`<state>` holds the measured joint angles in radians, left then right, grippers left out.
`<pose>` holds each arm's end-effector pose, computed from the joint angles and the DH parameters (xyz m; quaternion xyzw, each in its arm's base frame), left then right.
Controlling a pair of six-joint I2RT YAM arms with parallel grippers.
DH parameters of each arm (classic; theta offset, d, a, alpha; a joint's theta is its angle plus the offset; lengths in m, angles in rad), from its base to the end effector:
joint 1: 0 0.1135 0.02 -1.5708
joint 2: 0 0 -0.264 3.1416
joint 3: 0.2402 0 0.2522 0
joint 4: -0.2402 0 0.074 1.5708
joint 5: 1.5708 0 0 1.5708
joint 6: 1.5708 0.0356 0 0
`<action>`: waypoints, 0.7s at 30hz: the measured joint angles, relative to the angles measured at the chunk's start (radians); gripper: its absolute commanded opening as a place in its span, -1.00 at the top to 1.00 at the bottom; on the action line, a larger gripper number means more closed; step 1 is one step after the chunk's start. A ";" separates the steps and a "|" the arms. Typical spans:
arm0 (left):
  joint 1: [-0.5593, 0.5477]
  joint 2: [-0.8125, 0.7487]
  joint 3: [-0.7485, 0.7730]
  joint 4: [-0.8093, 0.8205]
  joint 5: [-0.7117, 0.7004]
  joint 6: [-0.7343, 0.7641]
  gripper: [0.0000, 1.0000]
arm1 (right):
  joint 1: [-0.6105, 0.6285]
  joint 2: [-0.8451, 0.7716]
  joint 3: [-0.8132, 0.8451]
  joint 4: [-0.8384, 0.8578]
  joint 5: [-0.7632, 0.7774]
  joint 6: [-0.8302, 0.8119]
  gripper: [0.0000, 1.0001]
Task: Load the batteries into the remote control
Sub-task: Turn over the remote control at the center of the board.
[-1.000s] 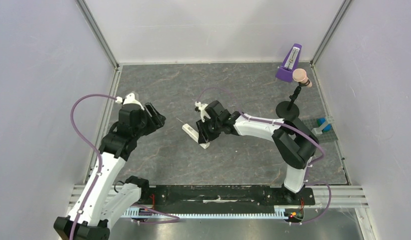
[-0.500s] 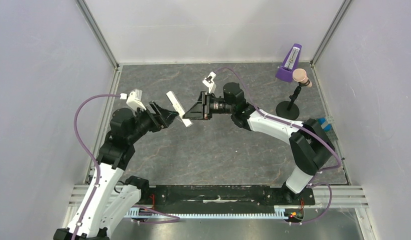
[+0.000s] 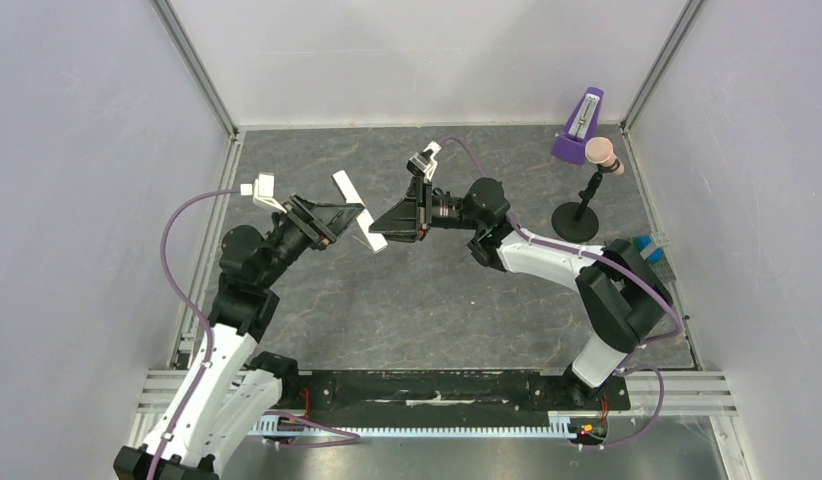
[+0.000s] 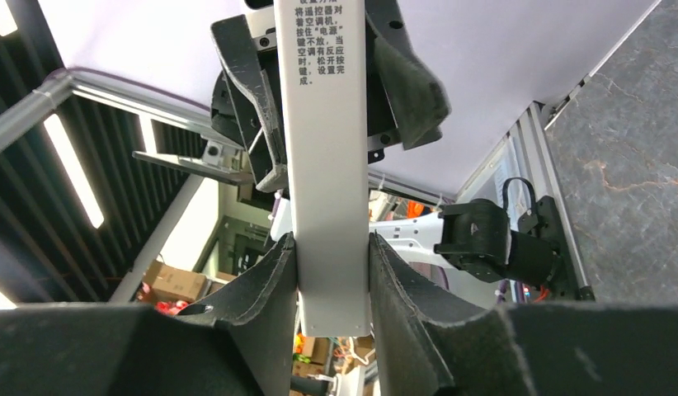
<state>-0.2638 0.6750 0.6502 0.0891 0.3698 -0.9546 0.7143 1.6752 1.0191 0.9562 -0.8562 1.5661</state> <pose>0.1581 -0.0560 0.3393 -0.1014 0.6781 -0.5134 0.5161 0.2628 0.2635 0.3029 -0.0812 0.6297 0.7682 0.0818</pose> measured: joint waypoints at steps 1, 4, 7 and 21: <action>0.000 0.008 -0.006 0.025 0.008 -0.021 -0.18 | 0.000 0.000 -0.003 0.010 0.000 0.013 0.55; 0.000 0.033 -0.010 0.083 0.031 -0.066 0.27 | -0.002 0.000 -0.015 0.027 -0.001 0.037 0.58; 0.000 0.040 -0.011 0.114 0.048 -0.102 0.78 | 0.000 0.000 -0.021 0.023 -0.001 0.023 0.55; 0.001 0.080 0.041 -0.216 -0.032 0.075 0.96 | -0.008 -0.066 -0.054 -0.355 0.131 -0.310 -0.71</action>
<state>-0.2630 0.7555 0.6914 -0.1268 0.3374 -0.8799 0.7059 1.6089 0.9649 0.6014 -0.7250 1.2560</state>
